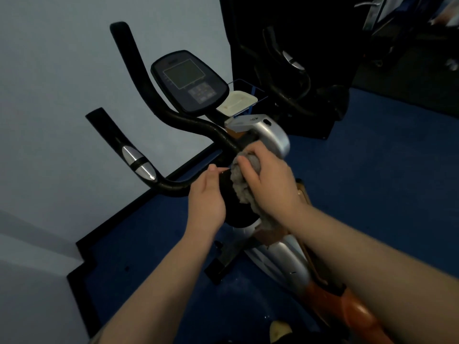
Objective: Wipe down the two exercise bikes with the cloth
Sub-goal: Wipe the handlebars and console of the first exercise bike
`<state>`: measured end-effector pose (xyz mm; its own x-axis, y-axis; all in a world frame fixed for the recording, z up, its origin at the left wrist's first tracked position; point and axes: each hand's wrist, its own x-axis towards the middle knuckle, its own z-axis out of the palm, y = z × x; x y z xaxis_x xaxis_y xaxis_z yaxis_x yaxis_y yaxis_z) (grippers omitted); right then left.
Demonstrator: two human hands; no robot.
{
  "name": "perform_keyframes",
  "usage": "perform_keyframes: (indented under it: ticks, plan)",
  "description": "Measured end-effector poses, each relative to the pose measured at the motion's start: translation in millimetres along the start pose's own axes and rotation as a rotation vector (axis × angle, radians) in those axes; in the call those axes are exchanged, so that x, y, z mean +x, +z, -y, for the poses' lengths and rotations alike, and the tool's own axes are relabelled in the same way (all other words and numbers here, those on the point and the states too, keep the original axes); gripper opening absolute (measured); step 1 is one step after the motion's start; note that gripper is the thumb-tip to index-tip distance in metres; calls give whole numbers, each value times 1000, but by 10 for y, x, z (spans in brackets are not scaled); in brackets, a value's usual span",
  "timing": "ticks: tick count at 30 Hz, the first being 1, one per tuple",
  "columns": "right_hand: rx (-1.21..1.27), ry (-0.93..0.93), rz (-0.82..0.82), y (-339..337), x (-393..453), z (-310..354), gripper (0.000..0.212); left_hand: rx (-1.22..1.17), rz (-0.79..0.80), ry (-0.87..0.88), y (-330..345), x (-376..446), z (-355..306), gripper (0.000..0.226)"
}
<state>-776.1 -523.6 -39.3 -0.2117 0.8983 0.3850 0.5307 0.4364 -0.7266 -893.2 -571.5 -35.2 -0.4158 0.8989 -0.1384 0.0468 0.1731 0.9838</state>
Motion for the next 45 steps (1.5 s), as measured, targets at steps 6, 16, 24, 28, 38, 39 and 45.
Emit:
perform_keyframes:
  ticks: [6,16,24,28,38,39,45]
  plan:
    - [504,271,-378,252,-365,130,9,10,-5,10,11,-41,-14,46]
    - [584,390,-475,191,-179,223,11,-1,-17,-7,18,-57,-20,44]
    - [346,252,-364,269,-244,110,9,-27,24,-5,0,-21,-4,43]
    - [276,182,-370,309,-350,129,15,-100,51,-54,-9,-36,-3,44]
    - [-69,96,-250,199,-172,65,25,-149,99,-91,-26,-58,-10,46]
    - [-12,140,-308,236,-187,82,27,-135,97,-78,-35,-65,-2,45]
    - [-16,202,-420,358,-272,117,33,-130,99,-42,-57,-67,6,42]
